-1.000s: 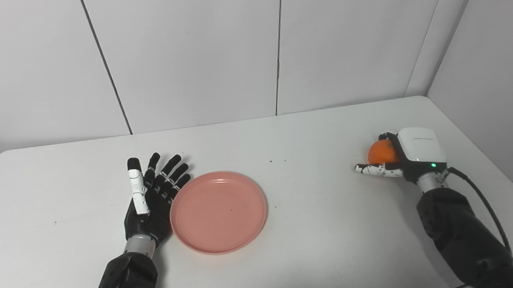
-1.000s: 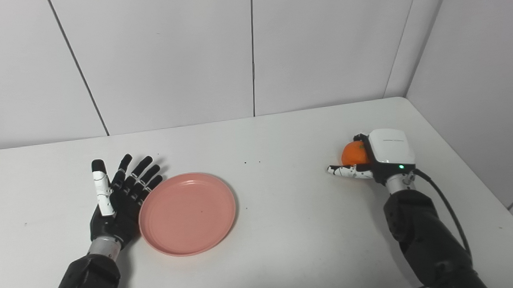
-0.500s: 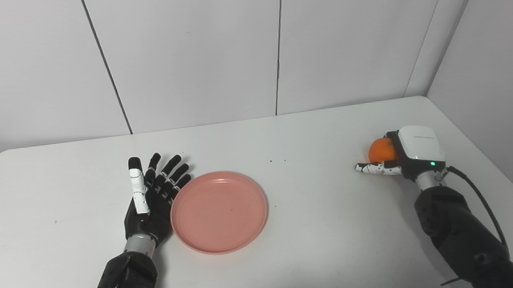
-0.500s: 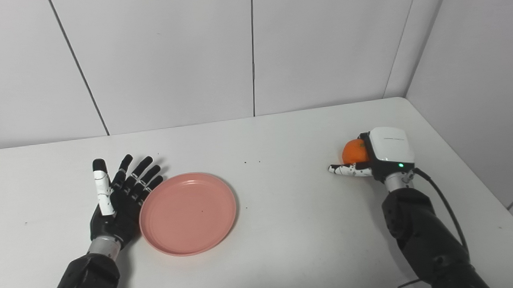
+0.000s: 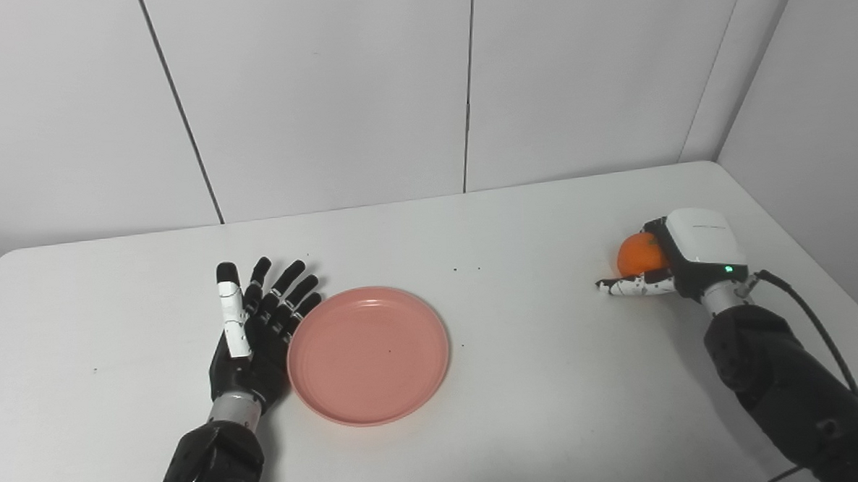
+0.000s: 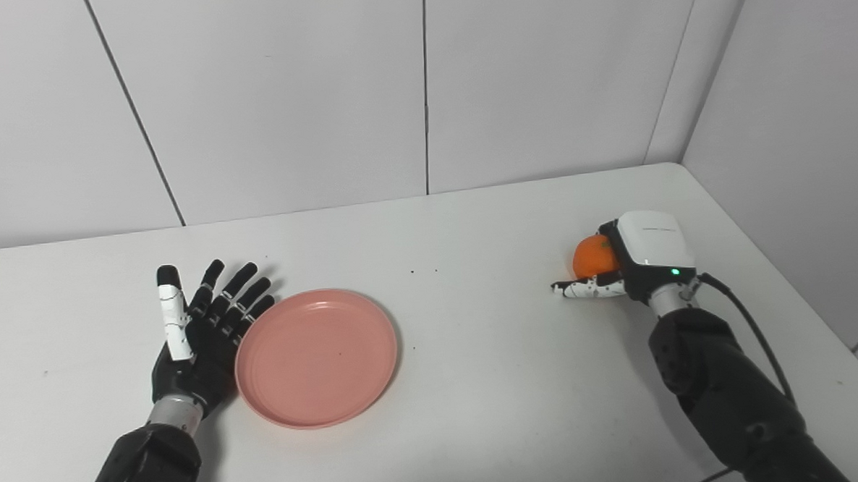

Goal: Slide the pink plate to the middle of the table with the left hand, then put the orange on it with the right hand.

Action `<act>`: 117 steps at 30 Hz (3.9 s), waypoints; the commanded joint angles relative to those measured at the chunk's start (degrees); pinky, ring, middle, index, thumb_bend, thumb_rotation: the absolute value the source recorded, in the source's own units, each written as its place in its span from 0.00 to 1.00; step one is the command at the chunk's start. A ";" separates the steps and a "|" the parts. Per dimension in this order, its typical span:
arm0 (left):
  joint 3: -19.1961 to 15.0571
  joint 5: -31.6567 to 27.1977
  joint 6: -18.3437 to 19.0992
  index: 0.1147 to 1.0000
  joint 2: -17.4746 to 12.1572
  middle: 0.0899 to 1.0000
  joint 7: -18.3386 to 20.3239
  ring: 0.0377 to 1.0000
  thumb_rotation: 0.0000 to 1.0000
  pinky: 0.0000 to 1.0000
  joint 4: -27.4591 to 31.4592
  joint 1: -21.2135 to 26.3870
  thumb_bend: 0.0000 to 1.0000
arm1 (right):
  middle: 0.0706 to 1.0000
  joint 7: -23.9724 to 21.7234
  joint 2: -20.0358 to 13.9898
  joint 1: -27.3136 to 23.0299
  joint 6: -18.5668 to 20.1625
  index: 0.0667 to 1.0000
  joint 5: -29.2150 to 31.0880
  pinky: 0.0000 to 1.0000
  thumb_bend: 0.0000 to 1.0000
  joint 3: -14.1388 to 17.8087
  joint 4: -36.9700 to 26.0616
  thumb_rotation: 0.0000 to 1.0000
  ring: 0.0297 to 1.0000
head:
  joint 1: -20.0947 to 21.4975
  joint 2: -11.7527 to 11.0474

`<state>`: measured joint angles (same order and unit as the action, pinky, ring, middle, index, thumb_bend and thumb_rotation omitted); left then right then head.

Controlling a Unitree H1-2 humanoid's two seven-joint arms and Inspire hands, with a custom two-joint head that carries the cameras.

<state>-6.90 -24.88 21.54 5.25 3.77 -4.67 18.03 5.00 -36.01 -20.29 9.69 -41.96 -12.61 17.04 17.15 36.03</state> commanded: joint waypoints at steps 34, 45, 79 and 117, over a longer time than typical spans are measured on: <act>3.00 5.53 0.11 0.97 5.90 0.78 -4.43 0.79 0.88 0.79 0.31 0.00 0.96 | 0.14 -20.12 9.55 -13.57 -3.58 0.22 1.55 0.09 0.51 -1.42 -31.26 0.48 0.11 | -13.99 1.84; 3.38 6.63 0.08 0.96 6.14 0.78 -4.45 0.78 0.88 0.78 0.24 -0.18 0.97 | 0.27 -22.49 14.62 -14.77 -4.86 0.43 -0.99 0.18 0.53 -5.08 -32.52 0.59 0.22 | -14.62 1.63; 3.18 6.94 -0.03 0.96 6.46 0.77 -3.50 0.75 0.88 0.72 0.54 -0.80 0.92 | 0.27 -24.23 17.62 -10.08 -10.43 0.38 -8.15 0.18 0.49 -15.74 -24.12 0.58 0.22 | -14.94 2.31; 3.92 7.24 1.05 0.97 6.19 0.80 -3.67 0.76 0.90 0.74 0.89 -1.09 0.93 | 0.67 -18.34 16.77 -9.62 -18.41 0.72 -6.96 0.55 0.97 -11.91 -20.23 1.00 0.60 | -14.72 2.77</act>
<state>-3.43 -17.97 21.38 10.89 0.54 -3.87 17.51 -14.57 -18.84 -27.43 -6.59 -49.84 -25.74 -0.90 2.46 38.85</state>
